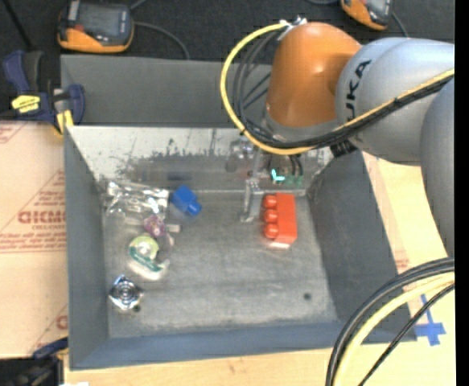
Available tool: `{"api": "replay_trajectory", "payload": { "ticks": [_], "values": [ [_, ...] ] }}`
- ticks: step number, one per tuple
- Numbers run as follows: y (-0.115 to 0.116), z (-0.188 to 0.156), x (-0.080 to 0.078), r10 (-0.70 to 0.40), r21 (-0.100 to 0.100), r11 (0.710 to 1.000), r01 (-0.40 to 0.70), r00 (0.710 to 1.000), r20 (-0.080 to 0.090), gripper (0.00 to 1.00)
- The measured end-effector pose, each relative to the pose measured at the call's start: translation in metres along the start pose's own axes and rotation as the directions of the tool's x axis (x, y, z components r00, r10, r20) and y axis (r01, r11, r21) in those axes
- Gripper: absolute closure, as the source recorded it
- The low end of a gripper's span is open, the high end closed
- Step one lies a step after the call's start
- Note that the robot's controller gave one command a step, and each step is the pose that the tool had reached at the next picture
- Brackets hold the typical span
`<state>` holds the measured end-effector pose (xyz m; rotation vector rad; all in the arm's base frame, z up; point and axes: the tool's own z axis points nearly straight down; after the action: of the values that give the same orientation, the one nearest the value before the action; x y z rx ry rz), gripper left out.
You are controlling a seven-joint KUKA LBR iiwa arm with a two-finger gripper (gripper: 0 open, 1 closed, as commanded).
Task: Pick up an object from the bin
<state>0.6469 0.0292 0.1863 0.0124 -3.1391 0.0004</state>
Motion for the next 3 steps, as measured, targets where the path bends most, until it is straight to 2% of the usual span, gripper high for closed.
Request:
{"api": "replay_trajectory", "payload": {
  "ticks": [1,2,3],
  "values": [
    [-0.089,0.032,0.034,-0.067,0.004,0.998,0.067,0.998,0.001,0.00],
    [-0.139,0.100,0.029,-0.563,0.004,0.826,0.563,0.826,0.005,0.00],
    [-0.116,0.113,0.018,-0.644,0.010,0.765,0.644,0.765,0.008,0.00]
  ]
}}
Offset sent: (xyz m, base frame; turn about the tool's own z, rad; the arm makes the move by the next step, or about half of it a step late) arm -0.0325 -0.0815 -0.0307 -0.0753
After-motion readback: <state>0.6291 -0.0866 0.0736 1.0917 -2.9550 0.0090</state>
